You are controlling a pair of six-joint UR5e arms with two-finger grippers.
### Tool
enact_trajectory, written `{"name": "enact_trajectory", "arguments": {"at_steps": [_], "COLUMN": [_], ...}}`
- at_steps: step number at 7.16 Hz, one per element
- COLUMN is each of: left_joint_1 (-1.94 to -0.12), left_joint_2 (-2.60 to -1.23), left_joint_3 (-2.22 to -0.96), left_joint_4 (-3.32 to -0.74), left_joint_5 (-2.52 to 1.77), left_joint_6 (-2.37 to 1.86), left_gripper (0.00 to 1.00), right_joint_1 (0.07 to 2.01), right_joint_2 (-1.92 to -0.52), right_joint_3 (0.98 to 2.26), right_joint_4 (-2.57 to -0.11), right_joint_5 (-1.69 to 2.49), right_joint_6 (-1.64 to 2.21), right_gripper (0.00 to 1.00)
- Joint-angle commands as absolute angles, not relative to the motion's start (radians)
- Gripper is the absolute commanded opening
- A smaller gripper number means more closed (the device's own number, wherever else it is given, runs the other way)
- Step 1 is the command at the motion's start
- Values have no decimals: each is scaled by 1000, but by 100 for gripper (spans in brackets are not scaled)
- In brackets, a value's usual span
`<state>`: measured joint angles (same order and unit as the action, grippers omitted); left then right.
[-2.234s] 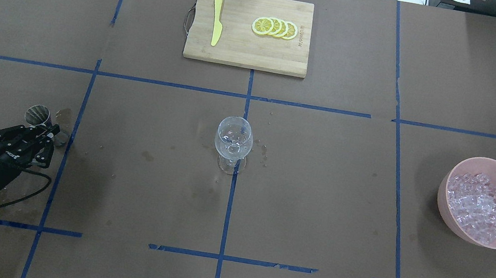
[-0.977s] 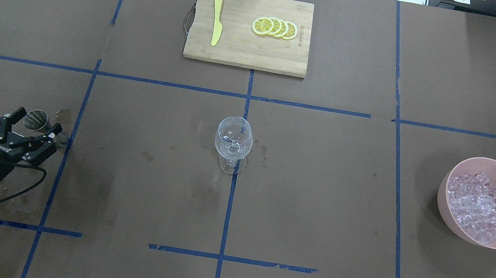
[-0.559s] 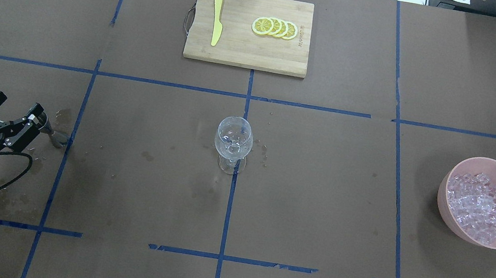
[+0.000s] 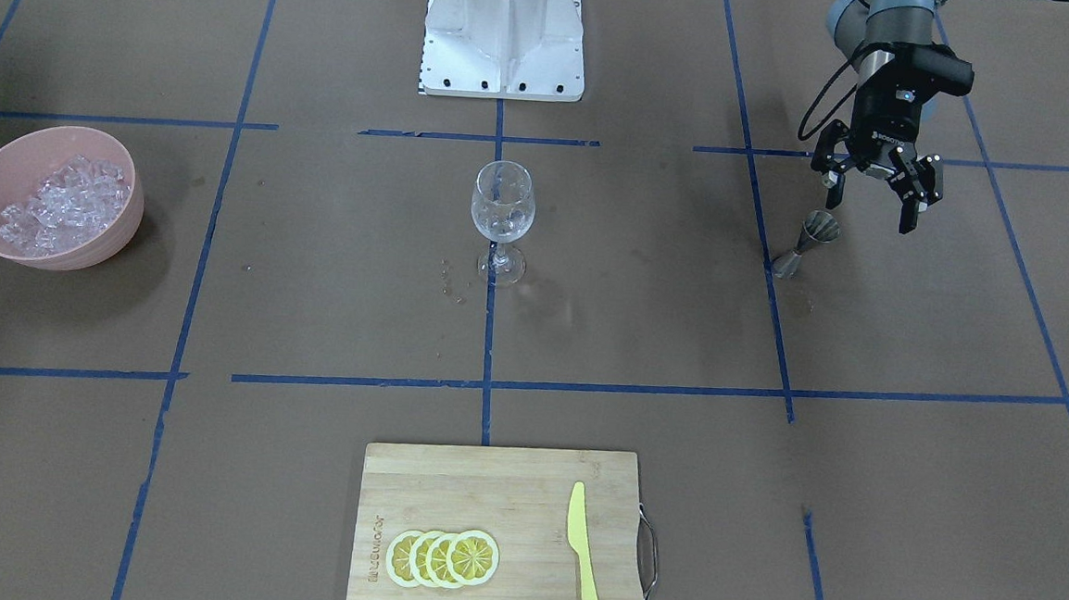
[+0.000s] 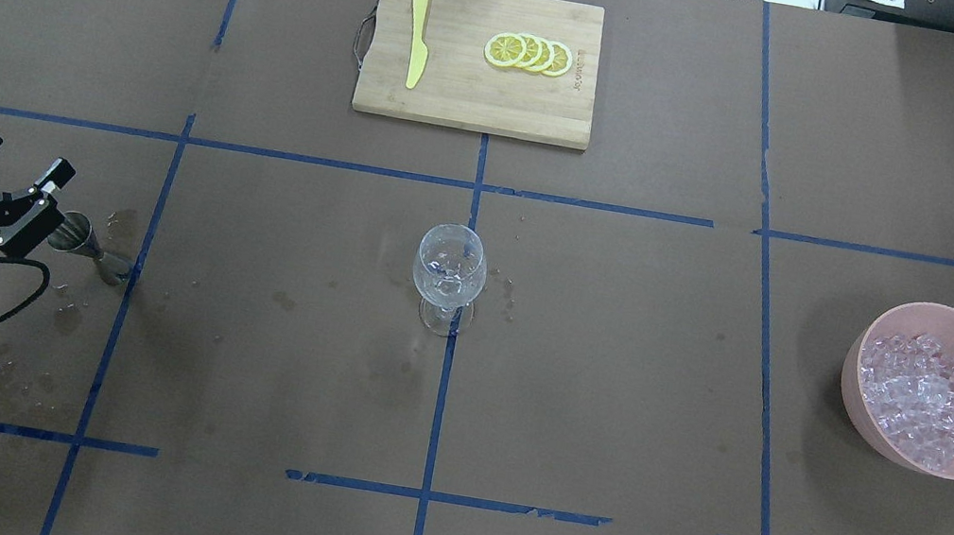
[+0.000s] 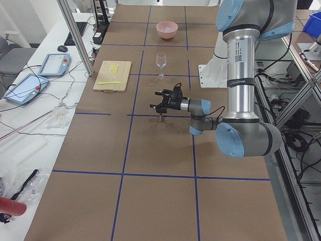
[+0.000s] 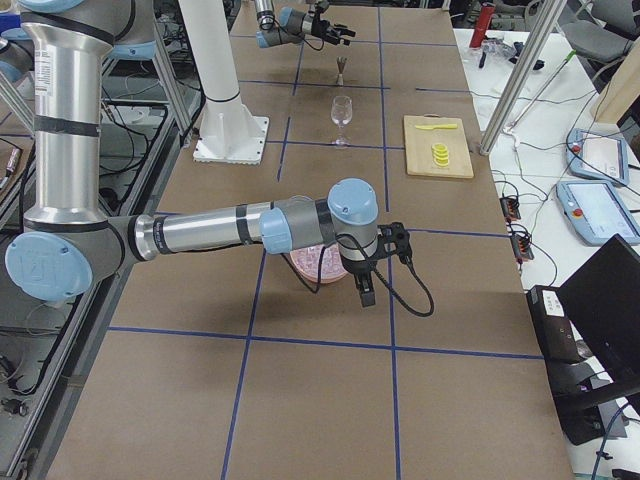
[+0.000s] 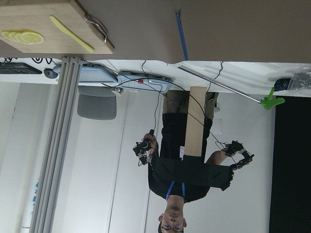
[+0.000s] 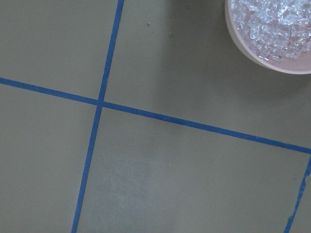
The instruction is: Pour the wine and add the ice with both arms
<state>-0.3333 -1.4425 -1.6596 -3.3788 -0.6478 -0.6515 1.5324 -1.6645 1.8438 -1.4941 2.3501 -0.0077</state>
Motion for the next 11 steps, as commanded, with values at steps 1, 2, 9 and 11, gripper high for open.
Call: {"name": "enact_trajectory", "arguments": {"at_steps": [1, 2, 9, 11], "left_joint_1": [-653, -787, -1466, -1543], "left_joint_2": [-1459, -1480, -1677, -1494], "left_joint_3": [-1663, -1664, -1677, -1674], "left_joint_4": [-3253, -3128, -2144, -2090], "left_joint_5": [-1076, -1259, -2098, -2241], "left_joint_6": [-597, -591, -11, -9], "left_gripper": [100, 99, 100, 100], "right_joint_1": [1532, 1532, 1532, 1532], "right_joint_2": [-1663, -1663, -1667, -1669], "right_joint_3": [1841, 1841, 1838, 1816], "right_joint_4": [-1494, -1494, -1494, -1494], "right_joint_5": [2350, 2352, 2350, 2352], "right_joint_6": [-8, -8, -9, -11], "right_gripper": [100, 100, 100, 100]}}
